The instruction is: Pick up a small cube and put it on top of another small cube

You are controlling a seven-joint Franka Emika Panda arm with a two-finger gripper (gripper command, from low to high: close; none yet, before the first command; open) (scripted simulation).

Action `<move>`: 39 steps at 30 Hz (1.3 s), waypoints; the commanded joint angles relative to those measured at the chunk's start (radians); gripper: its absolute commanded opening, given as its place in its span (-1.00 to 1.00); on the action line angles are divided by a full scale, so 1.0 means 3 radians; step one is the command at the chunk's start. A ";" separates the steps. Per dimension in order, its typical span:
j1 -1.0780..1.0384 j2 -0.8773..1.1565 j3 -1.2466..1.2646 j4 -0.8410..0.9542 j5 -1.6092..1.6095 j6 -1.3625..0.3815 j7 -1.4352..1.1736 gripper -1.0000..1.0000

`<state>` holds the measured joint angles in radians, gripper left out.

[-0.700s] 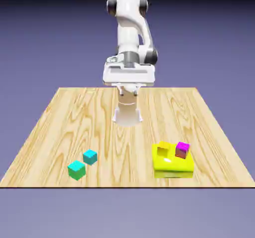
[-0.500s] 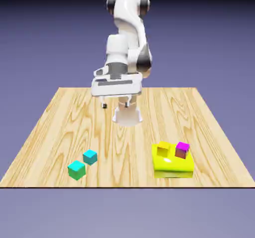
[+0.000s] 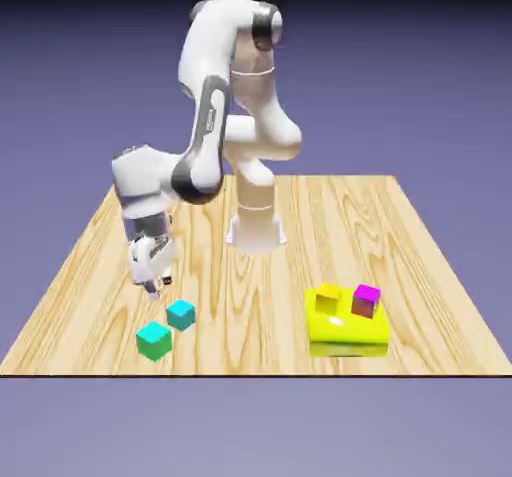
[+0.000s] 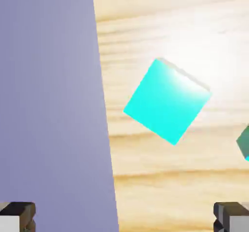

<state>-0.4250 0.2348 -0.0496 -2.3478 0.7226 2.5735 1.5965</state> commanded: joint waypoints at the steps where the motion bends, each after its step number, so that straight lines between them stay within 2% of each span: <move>1: -0.0066 0.0121 -0.0007 0.0069 0.0109 -0.0070 0.0129 0.00; 5: -0.0228 0.0419 -0.0026 0.0241 0.0377 -0.0242 0.0446 0.00; 10: -0.0258 0.0986 0.0211 0.0444 0.0781 0.0114 0.0117 0.00; 11: -0.0258 0.0986 0.0211 0.0444 0.0781 0.0114 0.0117 -1.00; 17: -0.0208 0.0410 -0.0045 0.0239 0.0343 -0.0268 0.0402 -1.00; 33: 0.0867 -0.0066 -0.1040 0.0160 -0.1433 -0.1656 -0.1919 -1.00; 35: 0.0885 -0.0074 -0.1057 0.0159 -0.1462 -0.1679 -0.1957 -1.00; 39: 0.0862 0.0300 -0.0905 -0.0053 -0.1172 -0.1138 -0.2162 -1.00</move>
<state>-0.1665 0.3248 -0.3209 -2.3637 0.3746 2.2322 0.9457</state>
